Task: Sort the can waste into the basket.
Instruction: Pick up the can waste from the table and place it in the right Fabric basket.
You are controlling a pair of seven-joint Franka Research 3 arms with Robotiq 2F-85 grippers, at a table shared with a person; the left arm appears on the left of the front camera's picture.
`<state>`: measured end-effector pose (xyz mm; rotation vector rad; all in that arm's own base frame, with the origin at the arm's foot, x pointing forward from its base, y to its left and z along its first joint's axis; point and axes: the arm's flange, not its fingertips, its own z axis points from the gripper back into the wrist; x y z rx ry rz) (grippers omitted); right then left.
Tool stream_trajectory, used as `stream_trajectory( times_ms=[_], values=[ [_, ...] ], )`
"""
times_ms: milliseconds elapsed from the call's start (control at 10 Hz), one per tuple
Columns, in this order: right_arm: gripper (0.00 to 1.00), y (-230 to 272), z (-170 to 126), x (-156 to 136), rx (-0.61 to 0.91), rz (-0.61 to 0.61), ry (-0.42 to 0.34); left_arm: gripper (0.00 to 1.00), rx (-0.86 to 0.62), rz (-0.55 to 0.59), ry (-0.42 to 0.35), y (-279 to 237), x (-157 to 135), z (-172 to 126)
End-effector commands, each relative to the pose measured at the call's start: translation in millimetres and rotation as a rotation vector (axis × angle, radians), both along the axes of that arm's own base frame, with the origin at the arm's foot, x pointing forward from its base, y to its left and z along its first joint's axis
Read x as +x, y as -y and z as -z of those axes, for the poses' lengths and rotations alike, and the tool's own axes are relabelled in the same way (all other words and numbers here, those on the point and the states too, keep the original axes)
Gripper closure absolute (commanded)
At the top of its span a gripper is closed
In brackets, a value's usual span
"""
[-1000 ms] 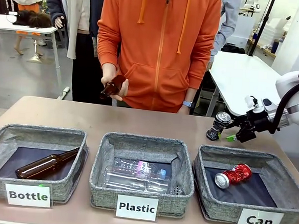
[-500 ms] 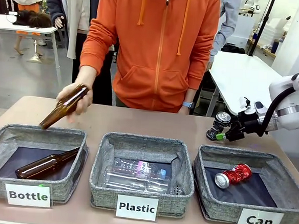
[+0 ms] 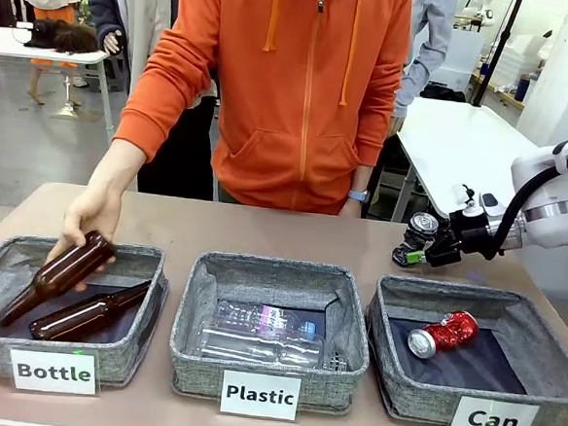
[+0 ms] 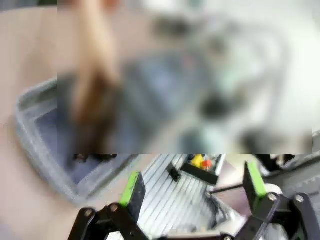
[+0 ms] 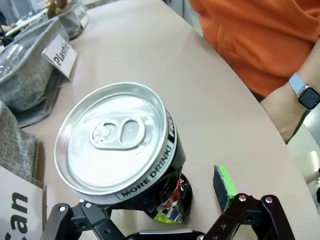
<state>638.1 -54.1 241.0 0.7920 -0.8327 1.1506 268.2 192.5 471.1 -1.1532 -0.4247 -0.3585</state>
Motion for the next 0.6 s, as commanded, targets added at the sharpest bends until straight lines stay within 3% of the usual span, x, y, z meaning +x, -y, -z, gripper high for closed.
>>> stream_trajectory(
  times_ms=[0, 300, 400, 500],
  values=[
    [0.00, 1, 1, 5, 0.045, -0.029, 0.058, 0.00, 0.071, 0.034, -0.037, -54, -15, -21],
    [0.00, 1, 0, 5, 0.100, -0.053, 0.062, 0.00, 0.084, -0.014, -0.069, -73, -19, -14],
    [0.06, 1, 0, 4, 0.104, -0.058, 0.065, 0.00, 0.072, -0.024, -0.073, -73, -20, -11],
    [0.56, 1, 1, 3, 0.105, -0.063, 0.065, 0.00, 0.079, -0.027, -0.078, -71, -20, -6]
  ],
)
